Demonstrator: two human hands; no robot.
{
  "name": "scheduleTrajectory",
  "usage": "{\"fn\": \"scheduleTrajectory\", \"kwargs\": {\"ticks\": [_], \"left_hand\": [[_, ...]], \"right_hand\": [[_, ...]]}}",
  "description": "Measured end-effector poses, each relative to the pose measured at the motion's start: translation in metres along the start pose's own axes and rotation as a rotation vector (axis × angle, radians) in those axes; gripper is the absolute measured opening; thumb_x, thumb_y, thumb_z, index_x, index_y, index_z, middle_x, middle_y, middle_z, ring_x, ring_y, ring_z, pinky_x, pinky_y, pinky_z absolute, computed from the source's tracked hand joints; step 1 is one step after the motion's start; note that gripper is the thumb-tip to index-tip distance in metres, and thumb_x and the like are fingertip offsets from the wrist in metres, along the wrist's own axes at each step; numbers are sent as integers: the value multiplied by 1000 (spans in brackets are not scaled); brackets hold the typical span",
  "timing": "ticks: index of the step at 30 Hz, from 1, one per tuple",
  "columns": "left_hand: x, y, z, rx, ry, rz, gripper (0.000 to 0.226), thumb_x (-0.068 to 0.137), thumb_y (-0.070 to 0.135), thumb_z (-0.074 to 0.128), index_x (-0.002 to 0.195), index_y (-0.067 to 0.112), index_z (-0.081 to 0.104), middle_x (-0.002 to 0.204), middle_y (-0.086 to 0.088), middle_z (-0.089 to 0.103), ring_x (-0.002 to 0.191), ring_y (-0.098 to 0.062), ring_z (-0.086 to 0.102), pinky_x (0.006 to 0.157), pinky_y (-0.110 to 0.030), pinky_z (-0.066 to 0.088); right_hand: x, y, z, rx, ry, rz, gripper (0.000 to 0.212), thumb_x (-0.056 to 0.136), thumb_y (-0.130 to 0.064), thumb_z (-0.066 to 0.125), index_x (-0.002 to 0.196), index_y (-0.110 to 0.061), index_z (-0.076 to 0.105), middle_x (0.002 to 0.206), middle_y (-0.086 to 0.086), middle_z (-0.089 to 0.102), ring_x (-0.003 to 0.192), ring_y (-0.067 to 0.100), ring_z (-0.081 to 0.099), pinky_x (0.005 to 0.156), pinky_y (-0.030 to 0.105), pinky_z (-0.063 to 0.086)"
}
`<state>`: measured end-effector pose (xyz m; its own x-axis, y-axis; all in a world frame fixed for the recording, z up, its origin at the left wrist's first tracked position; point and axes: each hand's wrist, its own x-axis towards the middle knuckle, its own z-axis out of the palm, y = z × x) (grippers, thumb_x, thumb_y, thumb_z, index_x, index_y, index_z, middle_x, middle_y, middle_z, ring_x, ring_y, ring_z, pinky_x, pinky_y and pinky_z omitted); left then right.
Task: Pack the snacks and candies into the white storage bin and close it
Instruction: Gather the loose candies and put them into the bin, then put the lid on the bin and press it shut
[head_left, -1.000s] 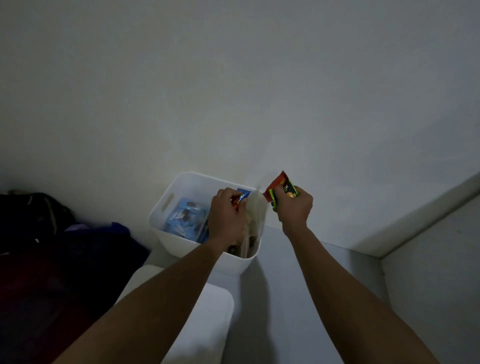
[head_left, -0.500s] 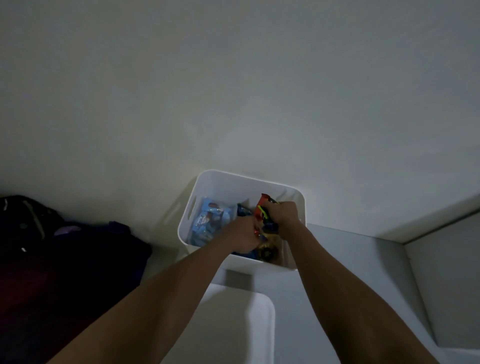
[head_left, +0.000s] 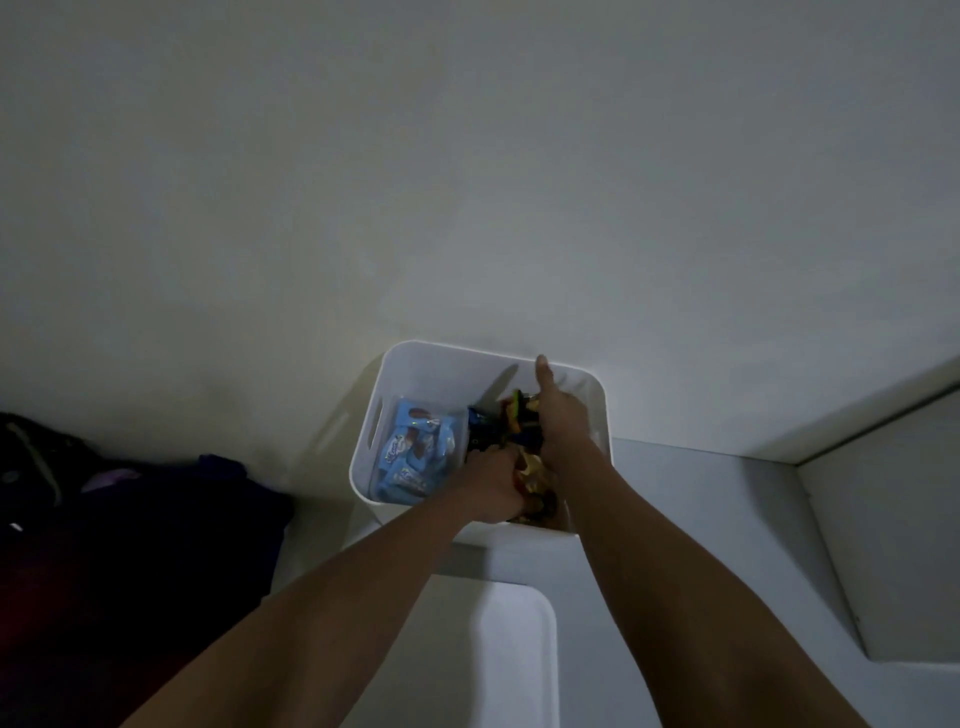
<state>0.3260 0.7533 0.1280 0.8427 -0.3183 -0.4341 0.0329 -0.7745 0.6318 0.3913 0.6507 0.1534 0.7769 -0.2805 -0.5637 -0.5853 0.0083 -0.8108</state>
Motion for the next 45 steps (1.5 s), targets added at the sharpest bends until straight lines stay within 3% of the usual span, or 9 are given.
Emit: {"fn": "scheduleTrajectory", "kwargs": {"ticks": [3,6,15,18,21,28,33,37,45], "left_hand": [[6,-5,6,-70,16,21,68,62,65,65,122,37,51,127,3,57,116,-26,52,100,-45,47],[-13,13,-3,-213,52,106,42,82,36,65,123,27,58,122,1,64,113,-19,58,100,-39,48],[-42,27,-20,-208,327,121,34,89,17,66,122,8,61,113,-2,59,106,-20,57,90,-31,48],[-50,14,-22,-97,400,45,44,83,29,67,123,13,58,124,-6,58,115,-27,56,95,-40,49],[-60,-2,-22,133,509,-77,62,80,48,65,131,19,50,141,-7,47,132,-33,42,108,-51,37],[-102,-47,-9,104,412,-336,145,44,93,63,155,26,-1,164,-13,-9,149,-41,-6,115,-64,8],[-123,-66,8,137,635,-263,124,66,67,76,156,22,3,165,-11,-2,150,-38,6,117,-57,22],[-151,-94,57,9,732,-338,116,71,56,78,155,15,10,163,-13,7,148,-38,13,115,-56,26],[-190,-181,156,-266,393,-593,129,51,60,82,152,24,10,153,-10,34,137,-36,39,107,-58,39]], "right_hand": [[-1,-2,-2,76,18,-17,62,86,-80,34,74,-23,53,91,17,65,88,33,65,89,54,55],[-2,-4,-6,126,72,-43,67,91,-75,30,86,-15,60,93,18,66,94,30,64,96,57,50],[-27,-7,-36,-125,182,-420,45,101,-33,46,59,-18,36,58,-2,40,57,16,39,61,31,34],[-42,5,-53,-350,203,-544,27,99,-33,47,92,-13,64,94,6,63,89,21,59,79,33,46],[-56,29,-75,-623,214,-588,39,99,-33,47,130,-9,53,131,12,49,121,27,50,94,39,45],[-90,102,-103,-683,188,-614,43,99,-33,51,135,-10,48,139,9,44,118,26,55,90,37,49],[-117,141,-113,-577,119,-736,55,99,-34,54,147,-14,36,152,4,35,135,18,42,103,25,35],[-138,189,-114,-474,127,-579,68,99,-42,51,154,-16,22,157,6,26,141,19,32,108,28,30],[-158,283,-109,-696,-63,-138,75,92,-39,62,151,-10,26,148,17,40,133,35,44,110,48,39]]}}
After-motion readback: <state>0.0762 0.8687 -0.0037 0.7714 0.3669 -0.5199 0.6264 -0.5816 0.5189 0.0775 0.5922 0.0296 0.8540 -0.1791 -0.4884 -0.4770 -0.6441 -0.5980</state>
